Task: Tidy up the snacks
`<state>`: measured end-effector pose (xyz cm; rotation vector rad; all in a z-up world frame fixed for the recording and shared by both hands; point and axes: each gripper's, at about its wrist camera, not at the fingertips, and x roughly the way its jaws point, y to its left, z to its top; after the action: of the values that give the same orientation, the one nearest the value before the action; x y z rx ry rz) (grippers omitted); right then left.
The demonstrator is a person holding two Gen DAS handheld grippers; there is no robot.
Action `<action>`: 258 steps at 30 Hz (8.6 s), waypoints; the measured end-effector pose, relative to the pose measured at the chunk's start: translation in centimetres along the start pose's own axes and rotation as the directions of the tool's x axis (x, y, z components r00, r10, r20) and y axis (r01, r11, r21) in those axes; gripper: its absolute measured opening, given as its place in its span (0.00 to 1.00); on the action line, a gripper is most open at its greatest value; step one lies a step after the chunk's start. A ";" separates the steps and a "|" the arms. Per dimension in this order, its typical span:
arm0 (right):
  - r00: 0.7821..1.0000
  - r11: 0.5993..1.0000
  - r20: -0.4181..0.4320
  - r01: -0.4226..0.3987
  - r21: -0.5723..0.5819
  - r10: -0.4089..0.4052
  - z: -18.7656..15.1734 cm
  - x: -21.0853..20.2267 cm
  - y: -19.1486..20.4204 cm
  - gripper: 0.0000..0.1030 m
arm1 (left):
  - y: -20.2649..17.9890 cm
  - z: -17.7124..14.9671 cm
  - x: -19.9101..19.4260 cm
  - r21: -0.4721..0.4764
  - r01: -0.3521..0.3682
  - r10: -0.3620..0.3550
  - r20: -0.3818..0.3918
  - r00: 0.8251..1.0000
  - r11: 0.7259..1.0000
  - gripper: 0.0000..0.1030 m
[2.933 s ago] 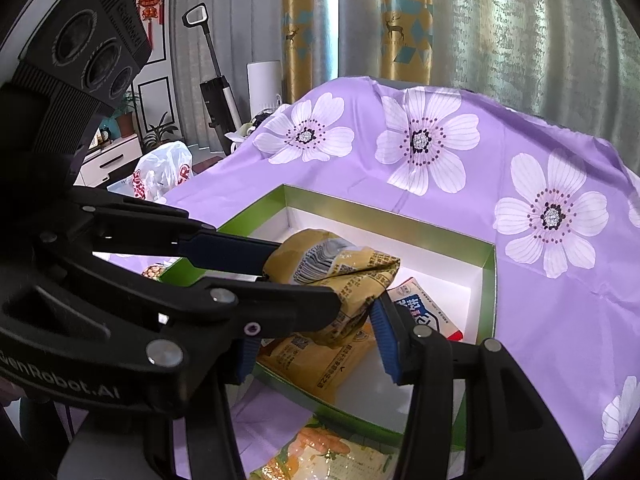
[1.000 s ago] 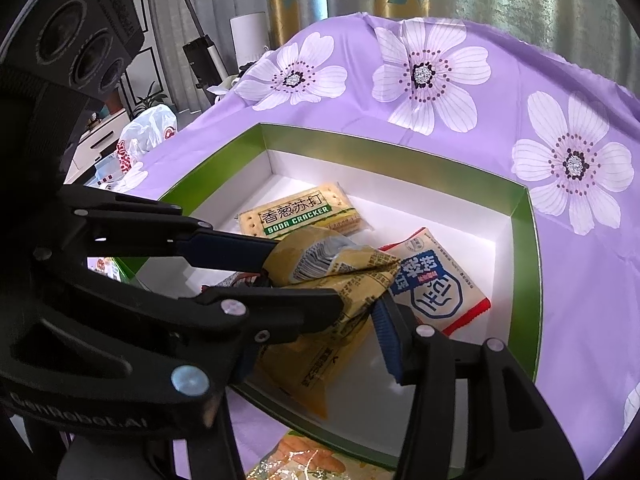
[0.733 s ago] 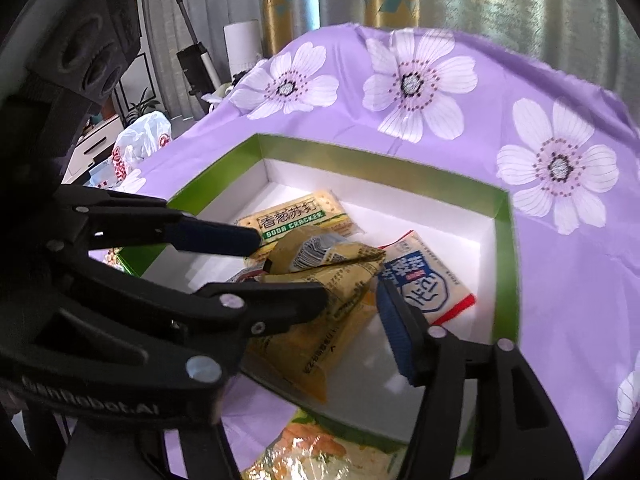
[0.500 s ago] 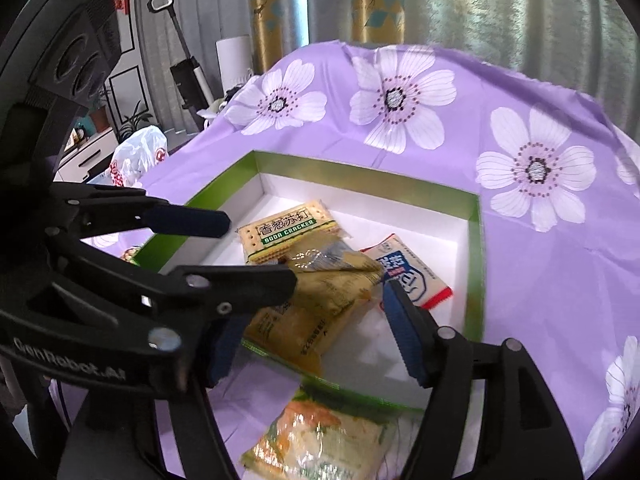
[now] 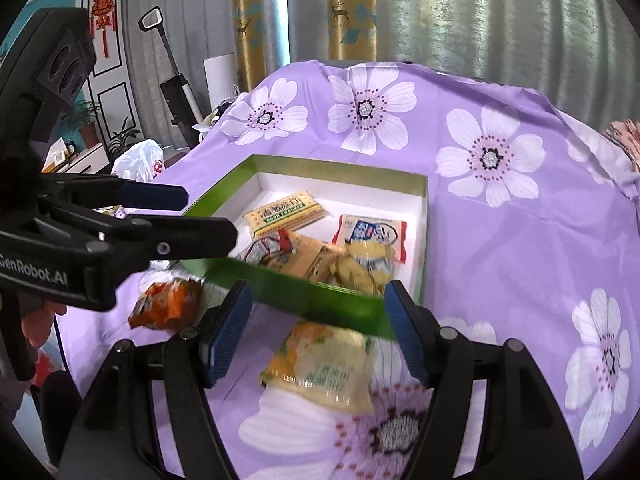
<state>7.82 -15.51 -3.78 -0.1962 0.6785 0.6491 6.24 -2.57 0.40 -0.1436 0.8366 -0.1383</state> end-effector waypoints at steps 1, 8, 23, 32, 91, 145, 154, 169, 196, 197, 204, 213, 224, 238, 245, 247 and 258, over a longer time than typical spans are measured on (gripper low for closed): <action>1.000 1.000 0.000 0.001 0.001 -0.001 -0.2 -0.3 0.1 0.67 | -0.2 -0.3 -0.3 -0.002 0.006 -0.006 -0.001 1.000 1.000 0.79; 1.000 0.999 0.007 0.013 0.033 -0.014 -2.2 -2.9 0.0 0.67 | -0.9 -2.7 -1.5 -0.032 0.024 -0.025 -0.024 0.999 0.999 0.79; 0.994 0.993 -0.105 0.033 0.115 -0.021 -8.7 -3.1 -1.7 0.67 | -1.9 -8.0 0.4 -0.115 0.105 -0.117 -0.108 0.987 0.988 0.79; 0.992 0.988 -0.118 -0.018 0.157 0.037 -9.8 -1.2 -2.3 0.67 | -1.9 -8.7 2.9 -0.160 0.155 -0.179 -0.144 0.973 0.975 0.79; 0.969 0.989 -0.200 -0.146 0.024 0.147 -7.0 5.4 -1.2 0.31 | -2.2 -6.6 8.7 -0.142 0.177 -0.203 -0.200 0.959 0.974 0.44; 0.994 0.984 -0.032 -0.112 -0.137 0.108 -2.1 -0.8 4.9 0.32 | -0.5 -4.4 -0.5 -0.050 0.129 -0.129 0.009 0.992 0.990 0.44; 0.995 0.985 -0.005 -0.095 -0.144 0.095 -0.2 0.4 4.2 0.32 | 0.2 -2.3 0.3 -0.030 0.125 -0.124 0.032 0.992 0.992 0.44; 0.995 0.986 0.033 -0.089 -0.139 0.094 3.0 3.3 2.7 0.32 | 1.8 1.3 2.4 -0.023 0.107 -0.106 0.057 0.993 0.994 0.44; 0.992 0.988 -0.026 -0.122 -0.091 0.120 4.7 9.6 0.3 0.32 | 4.3 3.6 8.2 -0.060 0.093 -0.095 -0.020 0.995 0.994 0.44; 0.992 0.989 -0.032 -0.123 -0.087 0.120 4.7 9.8 0.2 0.32 | 4.3 3.6 8.4 -0.061 0.093 -0.095 -0.026 0.995 0.994 0.44; 0.990 0.989 -0.072 -0.125 -0.077 0.119 4.6 11.0 -0.1 0.32 | 4.5 3.6 9.5 -0.068 0.091 -0.095 -0.050 0.994 0.993 0.44; 0.987 0.990 -0.103 -0.128 -0.063 0.121 4.4 11.7 -0.5 0.32 | 4.8 3.6 10.4 -0.083 0.100 -0.106 -0.075 0.992 0.992 0.44; 0.982 0.990 -0.141 -0.134 -0.046 0.126 4.4 12.4 -0.7 0.33 | 4.9 3.7 11.0 -0.094 0.091 -0.100 -0.098 0.990 0.991 0.44; 0.975 0.990 -0.183 -0.137 -0.041 0.128 4.4 13.3 -0.6 0.34 | 5.1 3.7 11.6 -0.104 0.075 -0.087 -0.123 0.989 0.992 0.44; 0.972 0.990 -0.197 -0.136 -0.038 0.126 4.5 13.6 -0.6 0.34 | 5.1 3.7 11.7 -0.107 0.073 -0.087 -0.133 0.987 0.992 0.44; 0.971 0.990 -0.202 -0.136 -0.037 0.126 4.4 13.6 -0.6 0.34 | 5.1 3.6 11.8 -0.106 0.072 -0.086 -0.137 0.987 0.992 0.44; 0.967 0.991 -0.227 -0.128 -0.040 0.116 4.4 14.1 -0.5 0.35 | 5.1 3.7 12.2 -0.106 0.056 -0.073 -0.157 0.985 0.993 0.44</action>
<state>18.78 -7.35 -9.38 -0.2831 0.8963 0.7715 17.42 0.55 -6.93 -0.2581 1.0012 -0.1702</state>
